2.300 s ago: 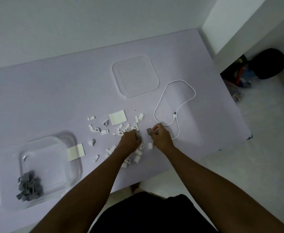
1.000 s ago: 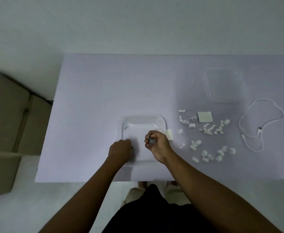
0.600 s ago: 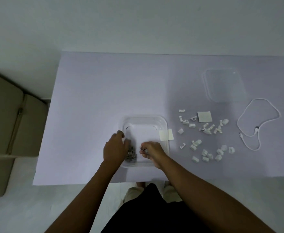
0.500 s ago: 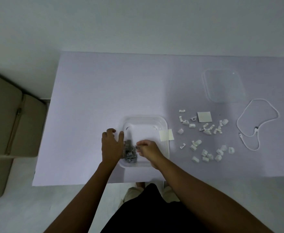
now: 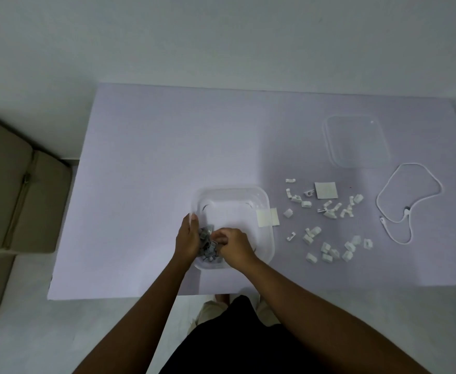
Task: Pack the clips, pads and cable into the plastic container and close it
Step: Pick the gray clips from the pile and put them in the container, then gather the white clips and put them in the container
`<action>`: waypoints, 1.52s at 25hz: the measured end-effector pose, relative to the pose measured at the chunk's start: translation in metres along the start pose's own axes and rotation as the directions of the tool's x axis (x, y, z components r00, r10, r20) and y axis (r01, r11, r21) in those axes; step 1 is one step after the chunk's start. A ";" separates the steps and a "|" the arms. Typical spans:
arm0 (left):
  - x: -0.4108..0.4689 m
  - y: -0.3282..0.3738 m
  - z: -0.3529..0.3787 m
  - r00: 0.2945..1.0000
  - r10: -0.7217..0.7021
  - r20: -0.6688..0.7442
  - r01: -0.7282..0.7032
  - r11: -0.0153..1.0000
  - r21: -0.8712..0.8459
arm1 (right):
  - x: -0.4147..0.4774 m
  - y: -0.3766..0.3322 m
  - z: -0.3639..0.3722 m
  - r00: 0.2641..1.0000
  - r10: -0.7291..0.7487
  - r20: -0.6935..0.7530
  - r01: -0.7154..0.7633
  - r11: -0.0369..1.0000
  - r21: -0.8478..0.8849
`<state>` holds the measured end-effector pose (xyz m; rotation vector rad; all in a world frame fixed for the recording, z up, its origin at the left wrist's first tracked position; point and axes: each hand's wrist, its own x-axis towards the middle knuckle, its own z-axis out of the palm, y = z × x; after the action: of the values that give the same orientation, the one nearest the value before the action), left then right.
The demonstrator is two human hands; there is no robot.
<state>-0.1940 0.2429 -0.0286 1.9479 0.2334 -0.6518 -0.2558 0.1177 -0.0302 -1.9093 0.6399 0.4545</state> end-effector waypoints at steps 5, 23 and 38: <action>0.001 -0.001 0.003 1.000 -0.003 -0.027 0.004 1.000 0.026 | -0.005 0.016 -0.016 0.998 0.042 -0.054 -0.037 0.995 0.091; -0.014 0.041 0.048 0.875 0.268 -0.403 -0.066 0.891 0.448 | -0.019 0.031 -0.083 0.985 -0.155 0.071 0.149 0.986 0.075; 0.007 0.075 0.278 0.911 0.314 0.267 -0.401 0.530 0.747 | 0.011 0.209 -0.252 0.955 -0.296 -0.002 0.269 0.869 -0.416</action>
<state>-0.2505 -0.0372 -0.0659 2.6932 -0.6473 -0.6159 -0.3692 -0.1851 -0.0845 -2.3861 0.3063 0.3564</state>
